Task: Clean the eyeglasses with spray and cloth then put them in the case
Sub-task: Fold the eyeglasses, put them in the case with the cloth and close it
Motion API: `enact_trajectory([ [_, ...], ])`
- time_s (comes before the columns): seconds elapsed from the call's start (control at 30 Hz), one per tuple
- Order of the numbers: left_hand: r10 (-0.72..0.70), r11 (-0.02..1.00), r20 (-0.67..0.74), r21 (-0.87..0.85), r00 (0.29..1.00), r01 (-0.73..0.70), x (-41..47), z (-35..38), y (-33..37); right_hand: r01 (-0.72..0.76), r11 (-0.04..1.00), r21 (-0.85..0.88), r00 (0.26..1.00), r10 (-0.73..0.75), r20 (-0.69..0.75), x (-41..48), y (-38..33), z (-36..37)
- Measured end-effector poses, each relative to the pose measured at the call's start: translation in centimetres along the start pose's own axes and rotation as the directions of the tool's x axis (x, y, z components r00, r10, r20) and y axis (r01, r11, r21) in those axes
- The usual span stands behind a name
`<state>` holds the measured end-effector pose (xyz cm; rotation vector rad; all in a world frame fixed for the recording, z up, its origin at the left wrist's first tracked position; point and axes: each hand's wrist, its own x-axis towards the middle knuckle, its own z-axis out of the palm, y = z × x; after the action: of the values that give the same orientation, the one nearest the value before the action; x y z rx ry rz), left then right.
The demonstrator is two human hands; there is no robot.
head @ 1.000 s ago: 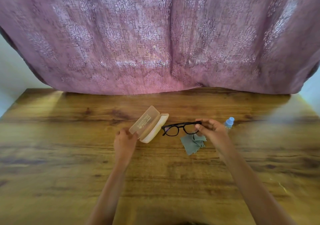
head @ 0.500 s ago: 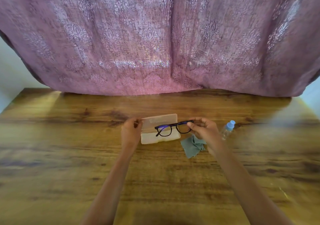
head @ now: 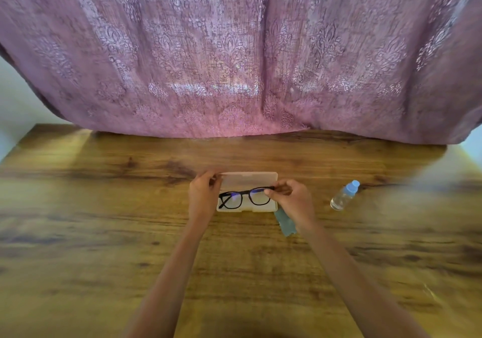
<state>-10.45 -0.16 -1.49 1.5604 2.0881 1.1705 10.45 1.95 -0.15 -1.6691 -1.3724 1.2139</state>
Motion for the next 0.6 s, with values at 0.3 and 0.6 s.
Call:
enact_trajectory([
  [0.3,0.048,0.999,-0.008,-0.009,0.999,-0.048,-0.4,0.1,-0.4,-0.016,0.992,-0.128,1.0,0.016,0.002,0.5,1.4,0.3],
  [0.6,0.047,0.999,-0.016,-0.001,0.999,-0.047,-0.6,0.4,-0.4,0.061,0.977,-0.206,0.998,-0.057,0.025,-0.1,1.3,0.0],
])
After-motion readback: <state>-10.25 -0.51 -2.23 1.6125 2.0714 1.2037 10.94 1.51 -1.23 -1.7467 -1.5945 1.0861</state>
